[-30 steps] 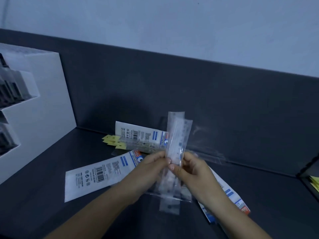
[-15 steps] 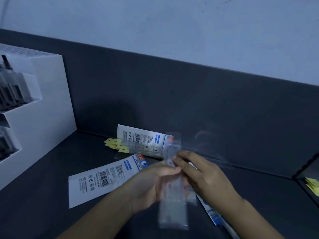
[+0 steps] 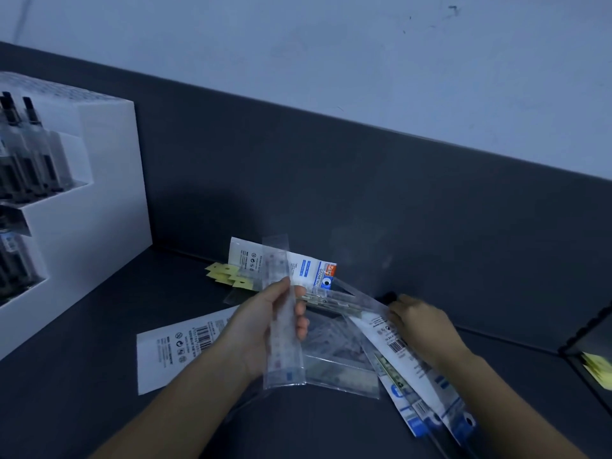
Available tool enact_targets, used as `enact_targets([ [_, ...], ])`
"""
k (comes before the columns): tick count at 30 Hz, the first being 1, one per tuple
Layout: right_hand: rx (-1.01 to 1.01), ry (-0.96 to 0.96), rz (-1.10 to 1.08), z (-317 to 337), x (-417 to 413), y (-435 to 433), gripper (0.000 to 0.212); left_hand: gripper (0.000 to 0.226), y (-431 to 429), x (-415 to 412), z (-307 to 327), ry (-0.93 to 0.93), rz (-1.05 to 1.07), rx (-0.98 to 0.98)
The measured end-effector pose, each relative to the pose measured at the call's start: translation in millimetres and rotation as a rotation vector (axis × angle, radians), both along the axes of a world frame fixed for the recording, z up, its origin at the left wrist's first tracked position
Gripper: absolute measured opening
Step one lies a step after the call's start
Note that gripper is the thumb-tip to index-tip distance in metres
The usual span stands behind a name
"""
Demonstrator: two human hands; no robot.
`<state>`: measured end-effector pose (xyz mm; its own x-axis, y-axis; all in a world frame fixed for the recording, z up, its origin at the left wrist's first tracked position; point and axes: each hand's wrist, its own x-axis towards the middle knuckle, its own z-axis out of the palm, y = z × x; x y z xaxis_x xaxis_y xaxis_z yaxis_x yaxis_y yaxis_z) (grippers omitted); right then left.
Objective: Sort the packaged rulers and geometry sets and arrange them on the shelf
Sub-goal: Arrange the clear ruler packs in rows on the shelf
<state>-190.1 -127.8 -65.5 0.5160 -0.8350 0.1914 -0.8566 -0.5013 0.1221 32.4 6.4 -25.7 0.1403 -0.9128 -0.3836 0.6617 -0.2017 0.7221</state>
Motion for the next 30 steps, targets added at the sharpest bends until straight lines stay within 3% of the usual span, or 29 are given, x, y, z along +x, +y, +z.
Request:
enact_targets([
  [2,-0.023,-0.117,-0.023,10.0,-1.2,3.3,0.021,0.027,0.3,-0.9,-1.9,-0.023,-0.013,0.000],
  [4,0.083,-0.419,-0.022,26.3,6.6,19.4,0.021,0.023,0.9,-2.7,-4.1,-0.076,-0.035,-0.016],
  [7,0.594,-1.140,0.009,50.8,35.9,62.6,0.015,0.029,1.9,-9.7,-3.3,-0.120,-0.074,-0.059],
  [9,0.939,-1.320,0.003,58.5,52.6,88.3,0.006,0.040,2.9,-14.7,-1.3,-0.145,-0.120,-0.076],
  [11,1.068,-1.260,0.116,58.7,58.6,98.9,0.004,0.057,3.8,-16.8,0.7,-0.176,-0.190,-0.081],
  [12,1.041,-1.231,0.216,57.4,59.1,99.1,0.006,0.065,4.2,-16.4,1.2,-0.182,-0.223,-0.077],
  [17,0.215,-0.874,0.428,44.2,55.3,82.3,0.021,0.080,-0.8,-8.0,-3.1,-0.063,-0.285,-0.049],
  [19,0.021,-0.840,0.461,38.8,61.2,82.1,0.016,0.065,-2.4,-13.9,1.1,-0.124,-0.345,-0.078],
  [22,-0.133,-0.877,0.436,30.8,69.2,79.7,0.026,0.033,-0.7,-18.1,-0.6,-0.263,-0.353,-0.103],
  [24,-0.135,-0.870,0.440,29.1,72.4,79.6,0.029,0.024,5.1,-13.7,-4.6,-0.228,-0.329,-0.185],
  [28,0.155,-0.932,0.511,36.2,70.7,85.7,0.046,0.008,8.3,-10.2,-0.7,-0.205,-0.248,-0.235],
  [30,0.226,-0.956,0.464,36.5,65.4,83.0,0.051,0.011,2.9,-7.6,0.5,-0.149,-0.148,-0.222],
])
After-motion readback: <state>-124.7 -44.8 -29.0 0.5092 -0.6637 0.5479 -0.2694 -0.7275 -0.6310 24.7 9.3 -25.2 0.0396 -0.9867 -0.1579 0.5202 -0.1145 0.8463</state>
